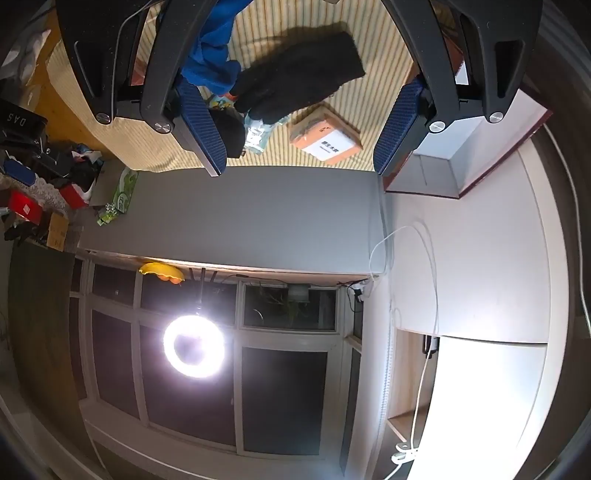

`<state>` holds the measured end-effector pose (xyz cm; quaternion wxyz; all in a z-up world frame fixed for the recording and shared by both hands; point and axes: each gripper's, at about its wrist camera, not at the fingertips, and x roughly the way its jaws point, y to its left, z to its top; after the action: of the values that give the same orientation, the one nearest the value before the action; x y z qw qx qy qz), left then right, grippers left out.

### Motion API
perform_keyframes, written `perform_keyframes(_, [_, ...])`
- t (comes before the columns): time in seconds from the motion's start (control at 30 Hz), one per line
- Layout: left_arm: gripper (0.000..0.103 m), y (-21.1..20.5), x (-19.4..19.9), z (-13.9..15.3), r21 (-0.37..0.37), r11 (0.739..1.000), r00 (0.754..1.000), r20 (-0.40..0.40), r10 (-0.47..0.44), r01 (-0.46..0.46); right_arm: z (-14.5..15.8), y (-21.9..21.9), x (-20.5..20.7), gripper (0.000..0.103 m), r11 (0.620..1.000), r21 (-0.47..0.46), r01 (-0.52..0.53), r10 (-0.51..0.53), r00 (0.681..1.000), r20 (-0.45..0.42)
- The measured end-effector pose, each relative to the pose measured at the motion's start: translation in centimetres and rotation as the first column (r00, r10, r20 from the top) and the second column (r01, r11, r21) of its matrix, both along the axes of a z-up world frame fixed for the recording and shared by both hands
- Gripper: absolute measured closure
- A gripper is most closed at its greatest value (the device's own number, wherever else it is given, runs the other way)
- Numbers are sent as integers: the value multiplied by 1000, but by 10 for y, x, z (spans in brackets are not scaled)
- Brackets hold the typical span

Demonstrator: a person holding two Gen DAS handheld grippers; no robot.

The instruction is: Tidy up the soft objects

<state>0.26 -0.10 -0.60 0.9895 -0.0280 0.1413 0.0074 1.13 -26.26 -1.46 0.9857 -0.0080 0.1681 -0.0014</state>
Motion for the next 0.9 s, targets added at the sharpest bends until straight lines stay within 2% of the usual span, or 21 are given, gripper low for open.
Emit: perform_keyframes(0.9, [21, -4, -2, 0, 0, 1000, 1000, -3, -14, 14, 3, -1, -2, 1, 1000, 0, 11, -11, 1000, 12])
